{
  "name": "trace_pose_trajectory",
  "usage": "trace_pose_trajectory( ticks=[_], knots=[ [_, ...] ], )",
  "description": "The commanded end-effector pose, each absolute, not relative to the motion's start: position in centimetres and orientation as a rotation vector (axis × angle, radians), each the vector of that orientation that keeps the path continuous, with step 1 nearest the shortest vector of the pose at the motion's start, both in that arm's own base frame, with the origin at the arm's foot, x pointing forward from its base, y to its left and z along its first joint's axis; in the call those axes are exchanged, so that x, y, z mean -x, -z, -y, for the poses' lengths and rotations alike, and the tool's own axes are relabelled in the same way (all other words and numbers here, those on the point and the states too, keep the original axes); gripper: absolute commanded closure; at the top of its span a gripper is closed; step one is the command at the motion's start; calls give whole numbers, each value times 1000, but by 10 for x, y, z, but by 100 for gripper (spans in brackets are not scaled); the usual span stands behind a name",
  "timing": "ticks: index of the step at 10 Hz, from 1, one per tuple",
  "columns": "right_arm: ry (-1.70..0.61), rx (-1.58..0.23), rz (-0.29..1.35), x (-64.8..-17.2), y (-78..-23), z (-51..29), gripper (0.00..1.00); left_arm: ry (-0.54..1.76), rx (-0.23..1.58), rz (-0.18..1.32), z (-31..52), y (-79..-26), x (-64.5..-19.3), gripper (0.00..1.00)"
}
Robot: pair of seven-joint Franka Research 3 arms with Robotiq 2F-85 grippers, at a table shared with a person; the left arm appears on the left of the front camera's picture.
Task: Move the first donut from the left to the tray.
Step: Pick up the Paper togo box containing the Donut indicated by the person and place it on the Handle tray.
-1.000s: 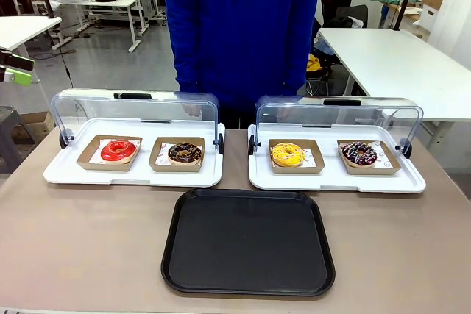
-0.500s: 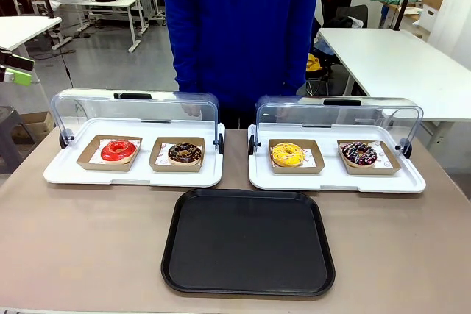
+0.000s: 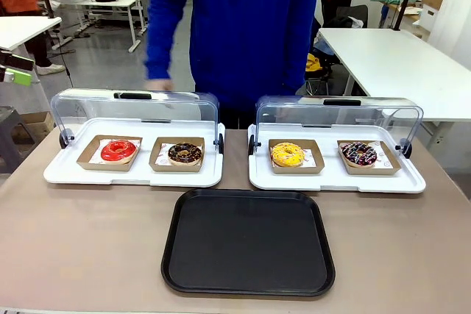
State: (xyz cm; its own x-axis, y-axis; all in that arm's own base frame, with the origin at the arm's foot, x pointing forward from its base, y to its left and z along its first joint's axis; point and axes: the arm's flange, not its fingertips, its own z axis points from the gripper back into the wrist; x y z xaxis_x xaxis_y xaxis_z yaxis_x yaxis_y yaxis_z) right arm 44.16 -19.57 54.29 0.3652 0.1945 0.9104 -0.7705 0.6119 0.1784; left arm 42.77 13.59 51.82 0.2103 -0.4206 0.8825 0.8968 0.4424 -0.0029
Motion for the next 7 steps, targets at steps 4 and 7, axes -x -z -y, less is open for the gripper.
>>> trace_pose_trajectory(
  ticks=[4,7],
  knots=[
    [-689,-674,1022,-442,-543,195,0,1003,609,974,-135,-519,-428,0],
    [-689,-674,1022,-442,-543,195,0,1003,609,974,-135,-519,-428,0]
  ],
)
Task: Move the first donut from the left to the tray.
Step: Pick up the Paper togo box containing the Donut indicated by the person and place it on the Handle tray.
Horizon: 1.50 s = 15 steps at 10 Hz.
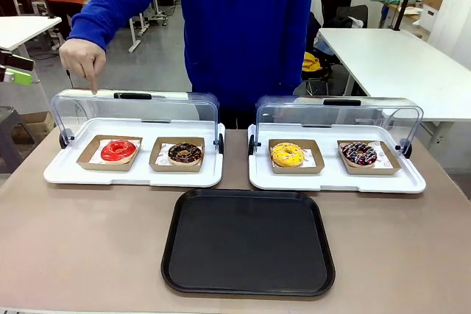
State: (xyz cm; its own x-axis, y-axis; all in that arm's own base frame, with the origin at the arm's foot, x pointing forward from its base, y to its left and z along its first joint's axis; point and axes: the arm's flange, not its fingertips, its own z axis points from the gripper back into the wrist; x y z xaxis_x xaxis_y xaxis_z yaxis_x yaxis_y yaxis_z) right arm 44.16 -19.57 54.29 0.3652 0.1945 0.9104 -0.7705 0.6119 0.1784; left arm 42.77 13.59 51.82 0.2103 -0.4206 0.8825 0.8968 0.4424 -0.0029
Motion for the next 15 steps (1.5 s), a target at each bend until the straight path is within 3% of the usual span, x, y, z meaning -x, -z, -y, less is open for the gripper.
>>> trace_pose_trajectory(
  ticks=[1,15],
  knots=[
    [-689,-674,1022,-442,-543,195,0,1003,609,974,-135,-519,-428,0],
    [-689,-674,1022,-442,-543,195,0,1003,609,974,-135,-519,-428,0]
  ],
)
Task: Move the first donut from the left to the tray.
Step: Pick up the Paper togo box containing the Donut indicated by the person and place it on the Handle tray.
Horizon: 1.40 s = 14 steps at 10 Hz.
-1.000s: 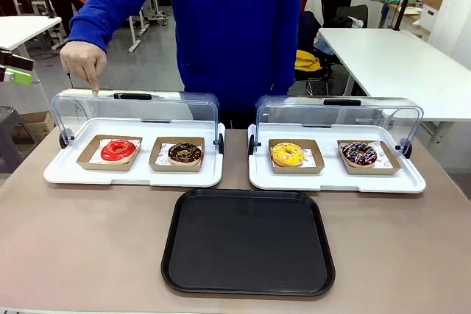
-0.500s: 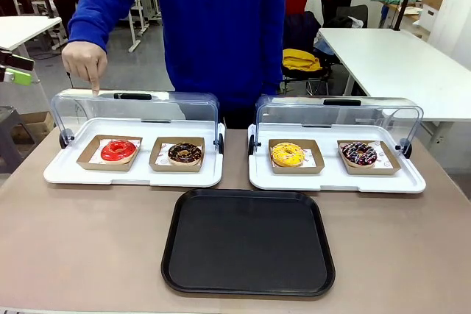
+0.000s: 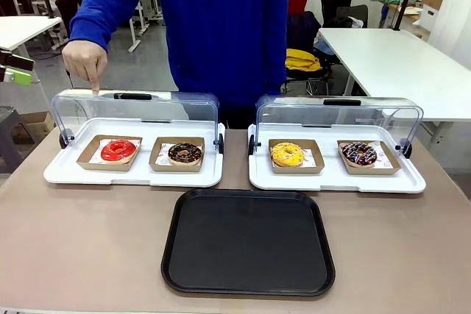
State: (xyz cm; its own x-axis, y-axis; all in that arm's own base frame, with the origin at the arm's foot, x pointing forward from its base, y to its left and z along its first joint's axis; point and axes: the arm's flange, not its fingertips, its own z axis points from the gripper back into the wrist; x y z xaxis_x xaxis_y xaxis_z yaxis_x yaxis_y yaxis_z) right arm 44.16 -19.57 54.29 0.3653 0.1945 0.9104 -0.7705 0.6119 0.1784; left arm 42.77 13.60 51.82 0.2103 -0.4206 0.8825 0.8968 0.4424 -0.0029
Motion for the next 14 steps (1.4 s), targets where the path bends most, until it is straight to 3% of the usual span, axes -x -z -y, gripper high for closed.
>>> trace_pose_trajectory(
  ticks=[1,5,6,9,11,14],
  knots=[
    [-689,-674,1022,-442,-543,195,0,1003,609,974,-135,-519,-428,0],
    [-689,-674,1022,-442,-543,195,0,996,601,962,-136,-518,-428,0],
    [-689,-674,1022,-442,-543,195,0,1069,504,936,-130,-527,-428,0],
    [-689,-674,1022,-442,-543,195,0,1331,277,732,-100,-538,-431,0],
    [-689,-674,1022,-442,-543,195,0,1511,175,516,-75,-523,-431,0],
    [-689,-674,1022,-442,-543,195,0,1613,70,370,-49,-490,-440,0]
  ],
)
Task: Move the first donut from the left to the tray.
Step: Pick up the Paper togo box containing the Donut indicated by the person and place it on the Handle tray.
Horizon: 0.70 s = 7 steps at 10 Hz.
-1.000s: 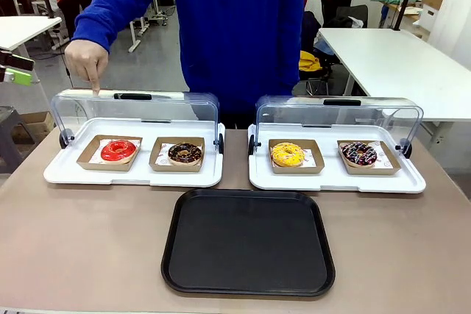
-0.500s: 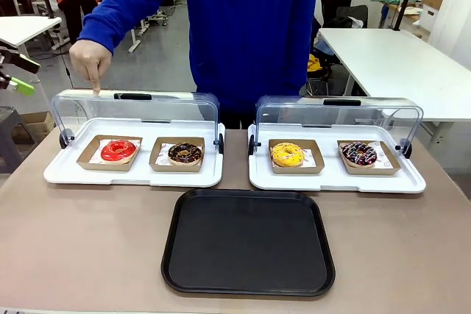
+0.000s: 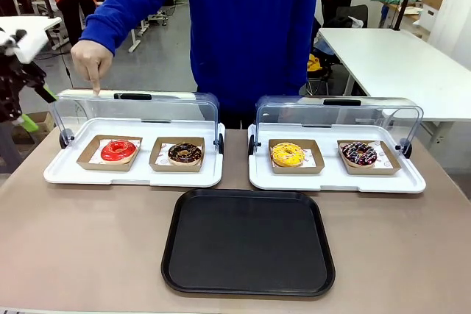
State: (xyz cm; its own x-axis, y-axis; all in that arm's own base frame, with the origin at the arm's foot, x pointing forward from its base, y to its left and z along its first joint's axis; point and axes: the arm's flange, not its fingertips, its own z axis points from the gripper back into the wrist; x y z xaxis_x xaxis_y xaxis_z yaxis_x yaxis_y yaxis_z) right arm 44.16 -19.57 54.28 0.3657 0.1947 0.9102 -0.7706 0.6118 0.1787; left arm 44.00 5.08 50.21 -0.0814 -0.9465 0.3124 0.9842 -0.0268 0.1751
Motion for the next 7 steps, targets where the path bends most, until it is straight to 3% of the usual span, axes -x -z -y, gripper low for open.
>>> trace_pose_trajectory(
  ticks=[1,4,7],
  knots=[
    [-689,-674,1022,-442,-543,195,0,1616,62,347,-44,-480,-444,0],
    [-689,-674,1022,-442,-543,195,0,1623,83,265,-31,-449,-459,0],
    [-689,-674,1022,-442,-543,195,0,1565,77,300,-27,-435,-474,0]
  ],
)
